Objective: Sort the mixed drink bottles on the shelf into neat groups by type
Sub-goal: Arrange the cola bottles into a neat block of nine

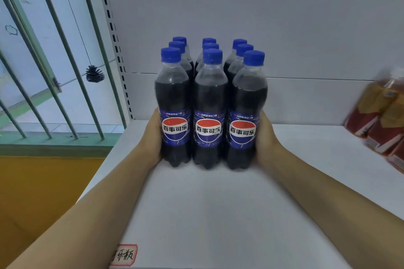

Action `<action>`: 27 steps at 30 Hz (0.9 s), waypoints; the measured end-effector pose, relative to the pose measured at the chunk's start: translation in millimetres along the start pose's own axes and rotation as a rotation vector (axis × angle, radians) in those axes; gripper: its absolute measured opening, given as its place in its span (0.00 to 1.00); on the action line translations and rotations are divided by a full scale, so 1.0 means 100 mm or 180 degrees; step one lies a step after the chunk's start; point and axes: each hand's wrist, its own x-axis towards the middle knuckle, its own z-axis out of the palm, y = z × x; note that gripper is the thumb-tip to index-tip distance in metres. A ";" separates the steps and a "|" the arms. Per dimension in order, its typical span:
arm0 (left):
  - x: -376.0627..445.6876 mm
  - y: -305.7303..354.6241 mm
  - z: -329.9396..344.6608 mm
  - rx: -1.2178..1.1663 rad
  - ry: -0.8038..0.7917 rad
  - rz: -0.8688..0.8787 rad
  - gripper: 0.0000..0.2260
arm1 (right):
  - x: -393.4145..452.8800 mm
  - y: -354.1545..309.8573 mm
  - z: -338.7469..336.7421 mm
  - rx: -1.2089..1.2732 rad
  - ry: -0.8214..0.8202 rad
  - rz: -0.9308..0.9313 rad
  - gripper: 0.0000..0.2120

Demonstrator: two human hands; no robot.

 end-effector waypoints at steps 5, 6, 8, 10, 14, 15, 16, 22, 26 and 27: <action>0.01 -0.01 -0.01 -0.0014 -0.0004 0.0109 0.26 | 0.03 0.02 -0.02 0.0147 -0.0059 -0.0017 0.28; 0.01 -0.01 -0.01 -0.0028 0.0006 0.0115 0.26 | 0.04 0.02 -0.02 0.0180 -0.0071 -0.0003 0.28; 0.01 -0.01 -0.01 -0.0070 0.0025 0.0112 0.26 | 0.02 0.01 -0.02 0.0210 -0.0084 0.0018 0.29; 0.02 -0.02 -0.01 -0.0070 0.0034 0.0137 0.27 | 0.02 0.00 -0.02 0.0207 -0.0101 0.0010 0.29; 0.04 -0.04 0.00 -0.0083 0.0140 0.0173 0.26 | 0.01 -0.01 -0.03 0.0201 -0.0117 -0.0008 0.29; 0.04 -0.04 -0.01 -0.0086 0.0156 0.0178 0.26 | 0.01 -0.01 -0.03 0.0222 -0.0129 -0.0012 0.30; 0.05 -0.04 -0.01 -0.0095 0.0161 0.0182 0.26 | 0.01 -0.01 -0.03 0.0238 -0.0124 -0.0009 0.30; 0.06 -0.02 0.01 0.0033 0.0241 0.0174 0.26 | 0.05 -0.01 -0.04 0.0234 0.0022 -0.0004 0.30; 0.06 -0.02 0.02 0.0077 0.0196 0.0231 0.27 | 0.05 -0.01 -0.03 0.0256 0.0048 0.0044 0.31; 0.06 -0.02 0.03 0.0045 0.0180 0.0221 0.29 | 0.05 0.00 -0.03 0.0275 0.0032 0.0043 0.31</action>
